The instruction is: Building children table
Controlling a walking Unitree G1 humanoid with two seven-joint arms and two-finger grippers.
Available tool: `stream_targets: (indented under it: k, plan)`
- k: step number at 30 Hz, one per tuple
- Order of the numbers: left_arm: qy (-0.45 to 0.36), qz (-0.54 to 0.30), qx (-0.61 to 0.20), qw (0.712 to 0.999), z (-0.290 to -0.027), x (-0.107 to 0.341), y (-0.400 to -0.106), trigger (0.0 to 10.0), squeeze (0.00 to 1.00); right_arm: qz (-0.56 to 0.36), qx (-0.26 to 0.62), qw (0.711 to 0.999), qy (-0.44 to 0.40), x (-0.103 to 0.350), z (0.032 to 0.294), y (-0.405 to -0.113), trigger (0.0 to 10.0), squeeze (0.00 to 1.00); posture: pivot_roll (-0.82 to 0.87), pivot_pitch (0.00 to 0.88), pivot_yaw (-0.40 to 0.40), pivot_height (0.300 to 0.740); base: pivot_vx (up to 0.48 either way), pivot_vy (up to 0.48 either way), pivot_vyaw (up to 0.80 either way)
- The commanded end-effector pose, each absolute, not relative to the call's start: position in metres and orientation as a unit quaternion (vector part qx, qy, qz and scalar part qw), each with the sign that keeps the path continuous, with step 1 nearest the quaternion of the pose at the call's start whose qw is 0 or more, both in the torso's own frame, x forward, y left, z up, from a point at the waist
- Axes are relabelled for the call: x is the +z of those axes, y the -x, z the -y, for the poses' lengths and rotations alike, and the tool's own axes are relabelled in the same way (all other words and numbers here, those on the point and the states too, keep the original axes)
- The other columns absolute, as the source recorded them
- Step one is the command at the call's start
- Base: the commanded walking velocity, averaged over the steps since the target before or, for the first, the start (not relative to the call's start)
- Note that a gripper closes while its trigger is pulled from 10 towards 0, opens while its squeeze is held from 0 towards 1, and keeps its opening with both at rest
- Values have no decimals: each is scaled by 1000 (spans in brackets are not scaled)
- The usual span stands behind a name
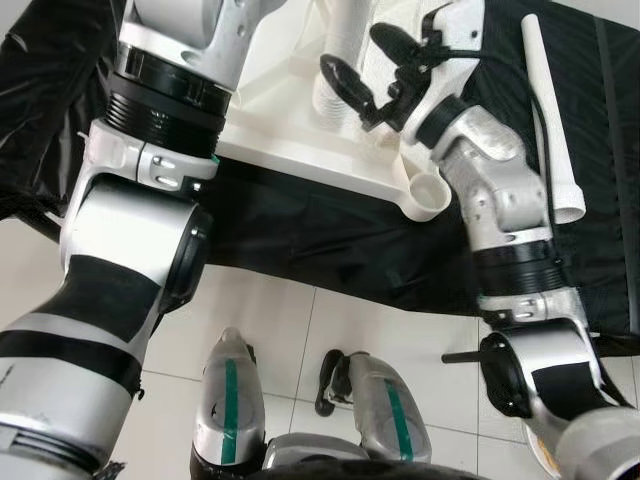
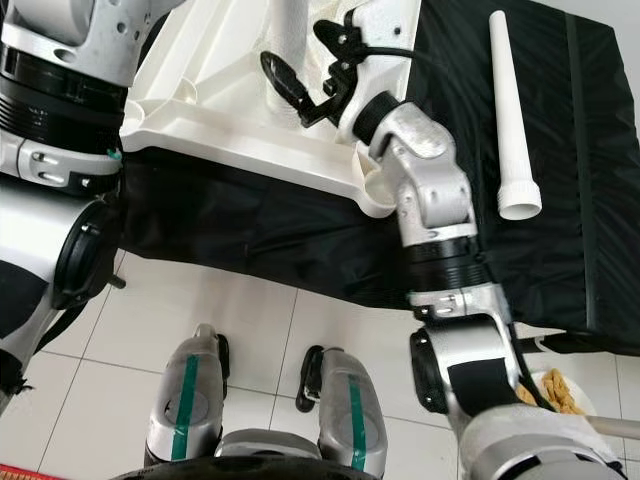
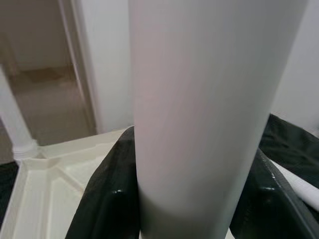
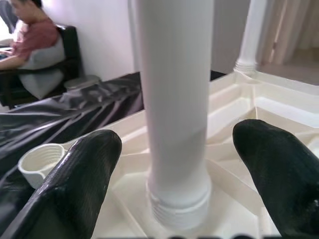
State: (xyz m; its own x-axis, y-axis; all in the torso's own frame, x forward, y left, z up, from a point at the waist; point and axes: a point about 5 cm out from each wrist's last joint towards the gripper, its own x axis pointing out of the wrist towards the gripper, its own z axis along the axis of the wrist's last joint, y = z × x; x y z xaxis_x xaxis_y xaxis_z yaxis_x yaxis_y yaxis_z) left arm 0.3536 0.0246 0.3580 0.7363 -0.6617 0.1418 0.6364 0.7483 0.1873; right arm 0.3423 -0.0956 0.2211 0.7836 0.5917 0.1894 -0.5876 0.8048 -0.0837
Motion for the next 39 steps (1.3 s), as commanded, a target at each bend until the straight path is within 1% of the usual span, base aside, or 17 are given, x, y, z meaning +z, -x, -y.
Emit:
stream_targets:
  k: [1,3,11,35,36,37,38,39]
  plan:
    - [-77,119,-342,929,-17,367,-348,10000,0,99,290,952,14,216,98,-345,10000,0,110,34,-66,740,0,0,0]
    - [-77,119,-342,929,-17,367,-348,10000,0,99,290,952,14,216,98,-345,10000,0,110,34,-66,740,0,0,0]
    - [-73,123,-339,930,-13,371,-345,10000,0,97,246,964,2,214,92,-355,10000,0,120,22,-66,740,0,0,0]
    - [-75,129,-344,927,-6,373,-341,10000,0,121,217,969,-6,226,79,-378,10000,0,122,19,-62,740,0,0,0]
    - [-74,129,-344,927,-6,374,-341,10000,0,121,217,969,-5,225,78,-379,9255,0,124,21,-62,740,0,0,0]
    - [-74,129,-344,927,-6,374,-341,10000,0,121,217,969,-5,225,78,-379,9255,0,124,21,-62,740,0,0,0]
    - [-74,129,-344,927,-6,374,-341,10000,0,122,217,969,-6,225,78,-379,4549,0,126,23,-62,740,0,0,0]
    - [-74,130,-344,927,-6,374,-340,10000,0,123,218,968,-5,225,77,-380,2431,0,126,24,-62,740,0,0,0]
